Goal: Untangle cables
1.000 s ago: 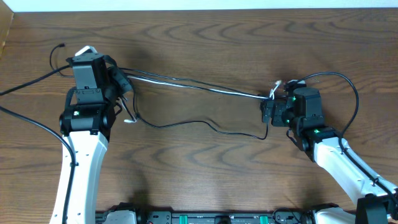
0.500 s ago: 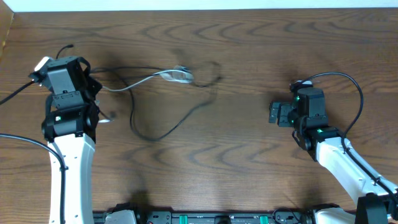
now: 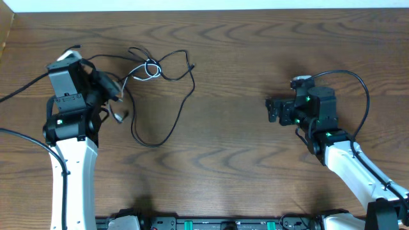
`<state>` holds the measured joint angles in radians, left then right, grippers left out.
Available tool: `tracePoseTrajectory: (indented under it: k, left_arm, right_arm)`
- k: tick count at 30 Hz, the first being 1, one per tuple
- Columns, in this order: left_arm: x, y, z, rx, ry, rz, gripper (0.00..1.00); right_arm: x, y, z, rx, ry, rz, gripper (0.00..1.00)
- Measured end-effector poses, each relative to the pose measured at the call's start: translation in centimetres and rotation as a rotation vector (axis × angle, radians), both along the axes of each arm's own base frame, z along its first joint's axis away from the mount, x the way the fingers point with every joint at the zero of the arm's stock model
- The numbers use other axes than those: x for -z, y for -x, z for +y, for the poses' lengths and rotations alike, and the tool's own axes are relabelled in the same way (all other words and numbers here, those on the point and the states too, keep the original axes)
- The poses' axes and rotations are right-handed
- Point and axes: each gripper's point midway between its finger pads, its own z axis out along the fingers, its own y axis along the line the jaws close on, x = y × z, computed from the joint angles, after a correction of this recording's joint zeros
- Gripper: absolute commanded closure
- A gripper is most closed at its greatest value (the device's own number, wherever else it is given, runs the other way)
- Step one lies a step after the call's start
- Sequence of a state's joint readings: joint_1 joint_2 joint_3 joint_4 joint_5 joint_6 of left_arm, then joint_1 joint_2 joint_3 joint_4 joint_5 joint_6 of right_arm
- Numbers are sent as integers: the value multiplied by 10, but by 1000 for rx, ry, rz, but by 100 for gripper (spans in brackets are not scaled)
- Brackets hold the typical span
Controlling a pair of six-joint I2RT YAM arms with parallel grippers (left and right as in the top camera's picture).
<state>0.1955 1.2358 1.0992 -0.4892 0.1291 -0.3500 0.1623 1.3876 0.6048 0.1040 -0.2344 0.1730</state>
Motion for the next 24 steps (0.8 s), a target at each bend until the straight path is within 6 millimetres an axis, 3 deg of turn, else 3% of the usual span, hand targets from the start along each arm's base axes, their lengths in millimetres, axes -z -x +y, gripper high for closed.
tracePoseTrajectory:
  k: [4, 10, 15, 19, 24]
  left_arm:
    - [-3, -2, -32, 168, 68, -21, 93]
    - [-10, 3, -109, 502, 117, -55, 92]
    - [-17, 28, -191, 842, 129, -90, 92]
    - [-22, 60, -250, 1114, 106, -131, 92]
    - [-24, 87, -285, 1311, 64, -179, 92]
  right_arm:
    - [-14, 0, 19, -92, -76, -43, 1]
    - [-20, 4, 32, -159, -125, -54, 1]
    - [-22, 5, 38, -184, -131, -63, 1]
    - [-23, 6, 40, -191, -128, -67, 1]
    - [-22, 5, 39, -188, -119, -70, 1]
